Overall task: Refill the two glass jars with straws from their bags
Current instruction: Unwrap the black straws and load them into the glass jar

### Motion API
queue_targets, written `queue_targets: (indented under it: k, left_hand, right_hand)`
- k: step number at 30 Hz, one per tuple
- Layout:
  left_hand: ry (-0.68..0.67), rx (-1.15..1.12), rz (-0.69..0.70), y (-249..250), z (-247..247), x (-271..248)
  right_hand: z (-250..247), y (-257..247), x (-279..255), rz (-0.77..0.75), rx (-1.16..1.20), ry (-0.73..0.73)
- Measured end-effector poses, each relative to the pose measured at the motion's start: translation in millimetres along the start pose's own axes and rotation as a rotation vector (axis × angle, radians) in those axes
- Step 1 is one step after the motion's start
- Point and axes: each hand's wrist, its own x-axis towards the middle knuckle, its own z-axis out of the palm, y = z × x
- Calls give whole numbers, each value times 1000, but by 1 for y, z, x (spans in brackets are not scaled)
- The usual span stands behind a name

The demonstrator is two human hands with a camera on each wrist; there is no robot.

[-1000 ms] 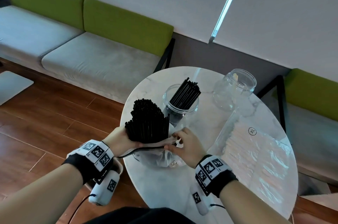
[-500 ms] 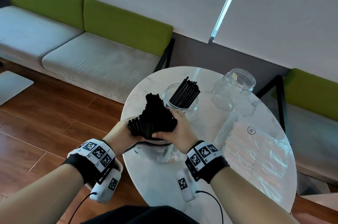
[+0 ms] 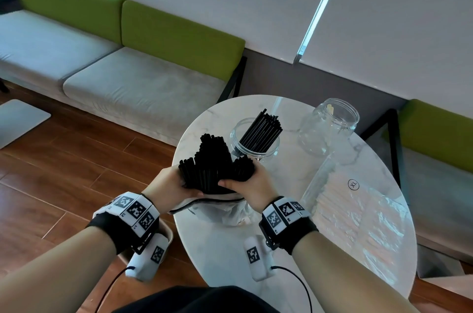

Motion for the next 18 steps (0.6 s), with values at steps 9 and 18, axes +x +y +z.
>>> queue_targets:
  k: [9, 18]
  left_hand:
    - [-6, 18, 1, 6, -2, 1]
    - [-4, 93, 9, 15, -5, -1]
  right_hand:
    - [-3, -11, -1, 48, 113, 7]
    - [-17, -44, -7, -29, 141, 22]
